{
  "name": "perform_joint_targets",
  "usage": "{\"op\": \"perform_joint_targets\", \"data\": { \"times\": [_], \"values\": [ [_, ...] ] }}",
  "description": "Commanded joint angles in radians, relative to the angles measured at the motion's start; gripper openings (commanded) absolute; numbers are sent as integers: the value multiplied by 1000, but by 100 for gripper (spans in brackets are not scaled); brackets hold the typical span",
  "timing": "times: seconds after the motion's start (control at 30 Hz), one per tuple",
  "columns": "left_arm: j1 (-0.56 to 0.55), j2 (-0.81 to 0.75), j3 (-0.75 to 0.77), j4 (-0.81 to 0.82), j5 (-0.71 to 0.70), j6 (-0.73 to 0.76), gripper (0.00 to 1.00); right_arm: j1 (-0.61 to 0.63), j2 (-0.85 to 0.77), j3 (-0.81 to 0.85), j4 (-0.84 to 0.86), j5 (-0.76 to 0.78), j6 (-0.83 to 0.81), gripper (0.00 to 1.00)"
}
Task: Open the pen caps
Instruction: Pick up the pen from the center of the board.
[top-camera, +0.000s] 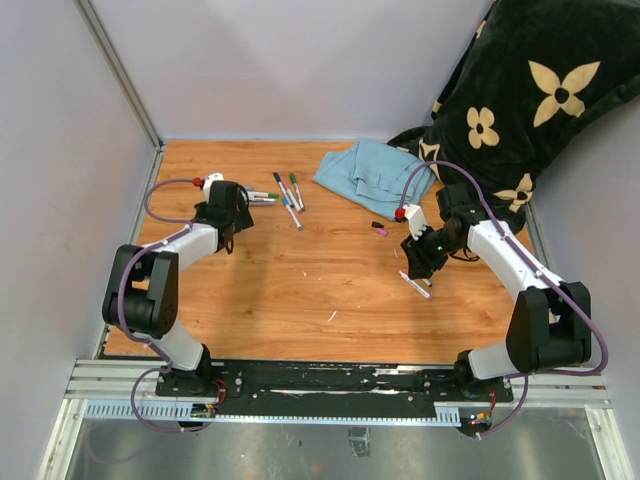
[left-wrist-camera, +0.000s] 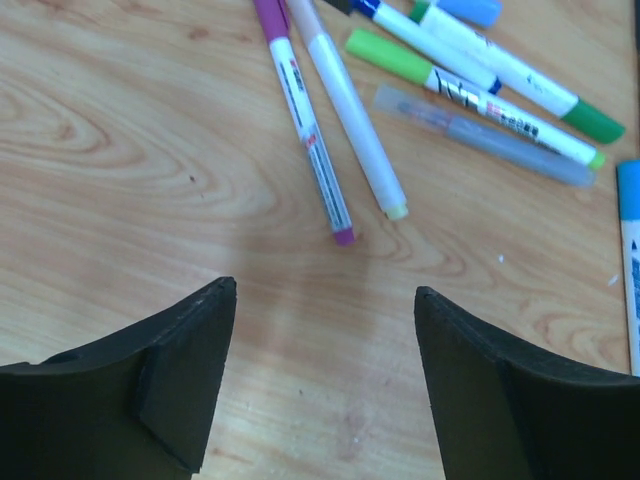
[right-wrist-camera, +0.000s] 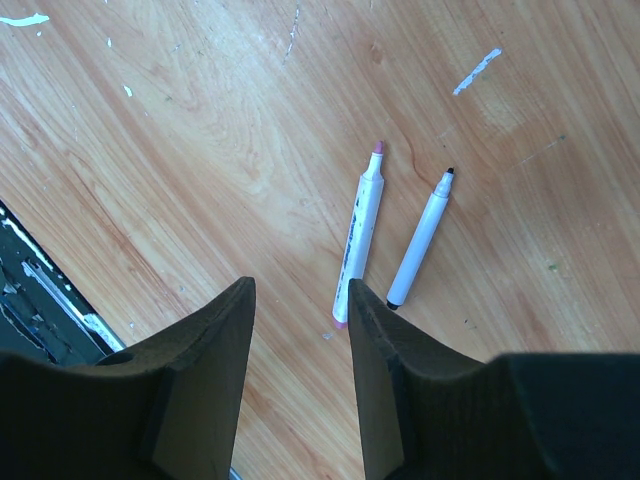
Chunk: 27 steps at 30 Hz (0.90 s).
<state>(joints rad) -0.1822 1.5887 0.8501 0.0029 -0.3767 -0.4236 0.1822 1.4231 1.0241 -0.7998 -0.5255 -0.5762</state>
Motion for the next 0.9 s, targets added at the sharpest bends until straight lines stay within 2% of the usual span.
{"op": "perform_joint_targets", "data": {
  "times": [0.0,0.1,0.17,0.2,0.63,0.87],
  "values": [
    [39,51,85,-40,-34,18,70,-3,-26,19,-27,-25,-14,43],
    [64,84,124,-45,-6,22,57,-3,-27,19,-27,-26,-14,44],
    [78,111,158,-57,6,23,43,-2,-26,19,-27,-27,-14,43],
    [82,124,177,-63,10,25,41,-1,-26,18,-26,-26,-14,44],
    [102,260,314,-123,12,51,41,-2,-23,20,-26,-22,-14,43],
    [105,299,335,-129,30,57,41,-2,-20,19,-26,-20,-14,43]
  ]
}}
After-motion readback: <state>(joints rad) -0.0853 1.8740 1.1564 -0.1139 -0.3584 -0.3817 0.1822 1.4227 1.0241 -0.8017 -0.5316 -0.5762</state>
